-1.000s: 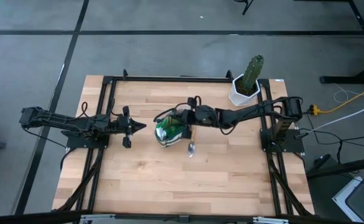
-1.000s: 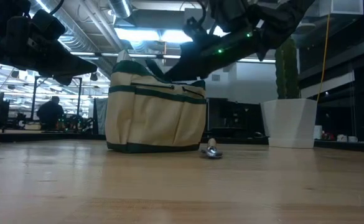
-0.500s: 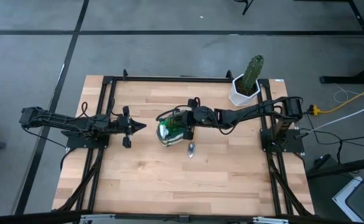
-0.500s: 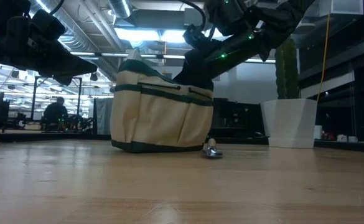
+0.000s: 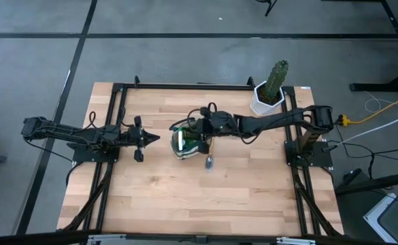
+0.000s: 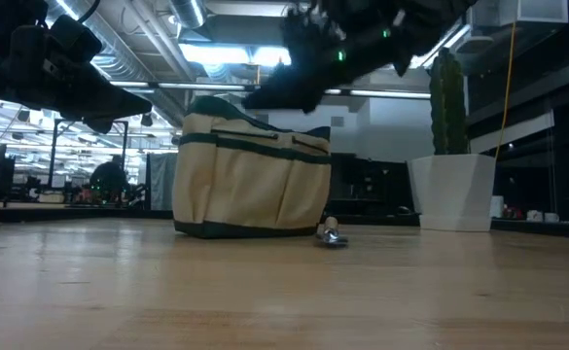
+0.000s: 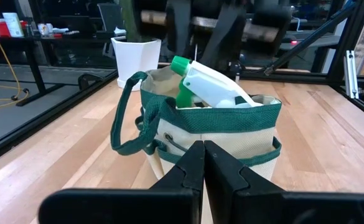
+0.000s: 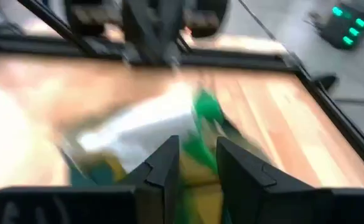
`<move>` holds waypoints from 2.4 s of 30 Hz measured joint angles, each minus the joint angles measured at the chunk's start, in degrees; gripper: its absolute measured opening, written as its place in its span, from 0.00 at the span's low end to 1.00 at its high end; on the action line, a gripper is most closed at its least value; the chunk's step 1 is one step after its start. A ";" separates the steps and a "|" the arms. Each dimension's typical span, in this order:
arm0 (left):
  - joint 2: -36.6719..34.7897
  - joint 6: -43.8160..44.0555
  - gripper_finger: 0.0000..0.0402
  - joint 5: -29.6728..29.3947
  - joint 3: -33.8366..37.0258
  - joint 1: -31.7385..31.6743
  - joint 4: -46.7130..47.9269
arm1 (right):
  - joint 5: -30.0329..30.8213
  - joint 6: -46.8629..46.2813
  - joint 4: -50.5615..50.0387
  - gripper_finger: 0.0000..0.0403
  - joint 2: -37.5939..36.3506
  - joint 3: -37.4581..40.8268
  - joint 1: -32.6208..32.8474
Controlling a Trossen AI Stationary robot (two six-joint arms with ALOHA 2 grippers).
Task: Pick & Place Garden tools in Gardening bag
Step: Put the trowel into the gardening bag
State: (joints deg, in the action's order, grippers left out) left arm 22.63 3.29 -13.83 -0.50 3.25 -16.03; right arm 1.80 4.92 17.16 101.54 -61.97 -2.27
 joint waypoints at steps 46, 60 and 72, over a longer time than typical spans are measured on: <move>0.01 -0.01 0.01 0.01 0.00 0.01 0.04 | -7.76 -3.04 -44.93 0.27 -6.69 -2.65 9.98; 0.02 -0.02 0.01 0.01 -0.01 0.00 0.04 | -4.47 -6.84 -36.39 0.44 -6.69 3.89 10.00; 0.00 -0.02 0.01 0.01 -0.01 0.02 0.04 | 4.18 -38.46 -35.14 0.50 -6.69 4.58 9.33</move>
State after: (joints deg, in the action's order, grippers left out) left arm 22.63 3.27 -13.82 -0.51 3.27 -15.99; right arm 5.98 -33.54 -17.99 94.85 -57.39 7.06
